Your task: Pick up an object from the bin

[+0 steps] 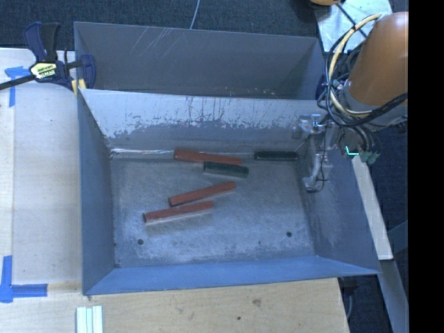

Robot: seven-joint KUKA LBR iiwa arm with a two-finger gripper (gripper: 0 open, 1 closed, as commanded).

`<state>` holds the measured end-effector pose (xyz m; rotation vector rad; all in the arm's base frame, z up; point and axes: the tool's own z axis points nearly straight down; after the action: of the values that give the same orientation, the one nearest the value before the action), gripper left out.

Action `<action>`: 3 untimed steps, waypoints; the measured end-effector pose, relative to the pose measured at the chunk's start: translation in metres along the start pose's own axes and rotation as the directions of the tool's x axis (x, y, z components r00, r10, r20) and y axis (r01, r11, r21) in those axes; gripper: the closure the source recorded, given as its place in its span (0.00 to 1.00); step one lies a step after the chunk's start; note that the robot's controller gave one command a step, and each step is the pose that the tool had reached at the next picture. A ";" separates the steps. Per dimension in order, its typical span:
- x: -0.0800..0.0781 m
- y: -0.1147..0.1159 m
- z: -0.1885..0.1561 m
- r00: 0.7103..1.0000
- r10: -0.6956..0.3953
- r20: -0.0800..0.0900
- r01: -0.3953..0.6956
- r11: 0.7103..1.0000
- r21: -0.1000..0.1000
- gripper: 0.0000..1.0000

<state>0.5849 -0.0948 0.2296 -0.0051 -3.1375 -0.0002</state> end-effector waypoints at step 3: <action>-0.018 0.038 0.099 1.000 -0.021 0.013 0.021 1.000 -0.001 0.00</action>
Offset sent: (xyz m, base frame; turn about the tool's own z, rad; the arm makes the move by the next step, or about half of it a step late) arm 0.0222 0.1170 -0.1471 -0.0571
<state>0.6022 -0.0564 0.1308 0.0274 -3.1500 -0.0022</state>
